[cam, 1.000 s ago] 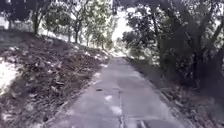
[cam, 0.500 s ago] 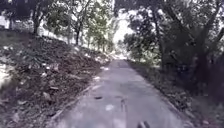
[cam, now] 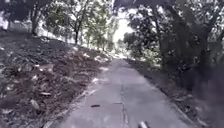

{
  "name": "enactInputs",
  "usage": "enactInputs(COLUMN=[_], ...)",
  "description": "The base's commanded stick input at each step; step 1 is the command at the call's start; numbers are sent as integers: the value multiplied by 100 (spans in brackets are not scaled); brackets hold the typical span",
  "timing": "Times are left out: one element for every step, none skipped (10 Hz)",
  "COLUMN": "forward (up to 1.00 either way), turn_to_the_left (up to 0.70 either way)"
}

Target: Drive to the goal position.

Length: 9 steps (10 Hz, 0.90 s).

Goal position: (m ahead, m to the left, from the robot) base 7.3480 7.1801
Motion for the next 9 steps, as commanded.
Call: enactInputs(forward=[50,50,50,50,50,50,50,50,50], turn_to_the_left=[0,0,-1,-21,-40,-48,-50,-50,-32])
